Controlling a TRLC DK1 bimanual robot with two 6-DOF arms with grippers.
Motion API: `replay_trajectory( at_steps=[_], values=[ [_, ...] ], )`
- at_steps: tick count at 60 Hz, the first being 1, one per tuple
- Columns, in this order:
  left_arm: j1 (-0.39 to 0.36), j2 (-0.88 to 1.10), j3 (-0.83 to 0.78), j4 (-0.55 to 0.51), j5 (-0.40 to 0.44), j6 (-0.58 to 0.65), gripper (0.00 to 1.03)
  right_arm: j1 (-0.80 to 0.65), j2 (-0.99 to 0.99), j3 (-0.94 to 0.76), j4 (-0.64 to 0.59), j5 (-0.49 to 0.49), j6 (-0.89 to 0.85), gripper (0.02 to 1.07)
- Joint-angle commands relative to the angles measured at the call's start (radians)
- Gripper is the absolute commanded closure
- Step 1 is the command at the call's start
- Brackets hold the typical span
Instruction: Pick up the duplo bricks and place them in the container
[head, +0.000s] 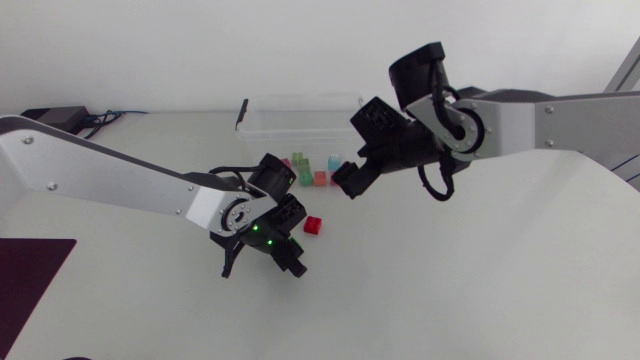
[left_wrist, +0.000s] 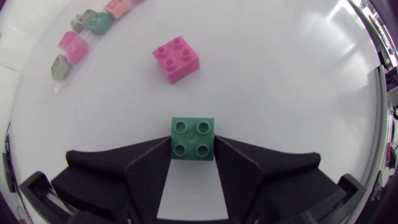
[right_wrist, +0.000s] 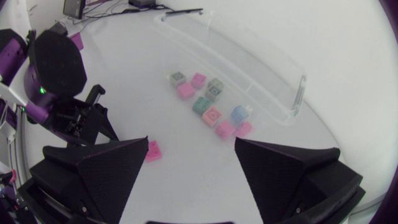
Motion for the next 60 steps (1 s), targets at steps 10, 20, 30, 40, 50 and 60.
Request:
replay_trajectory(
  at_steps=[10,20,30,40,50,60],
  values=[
    [-0.009,-0.119,-0.089,-0.003,0.056,0.068,0.76,0.008,0.021,-0.115,0.034,-0.033,-0.081,0.07],
    [0.056,-0.274,-0.111,-0.024,0.103,0.12,0.76,-0.006,0.113,-0.103,0.035,-0.09,-0.133,0.07],
    [0.151,-0.412,-0.08,-0.037,0.159,0.194,0.75,0.017,0.228,-0.037,0.012,-0.102,-0.183,0.07],
    [0.244,-0.414,-0.003,-0.049,0.255,0.212,0.75,0.051,0.282,0.041,-0.037,-0.102,-0.202,0.07],
    [0.3,-0.377,0.061,0.002,0.306,0.211,0.75,0.077,0.351,0.115,-0.095,-0.102,-0.226,0.07],
    [0.327,-0.285,0.141,0.045,0.329,0.206,0.74,0.08,0.392,0.175,-0.147,-0.102,-0.242,0.07]
  ],
)
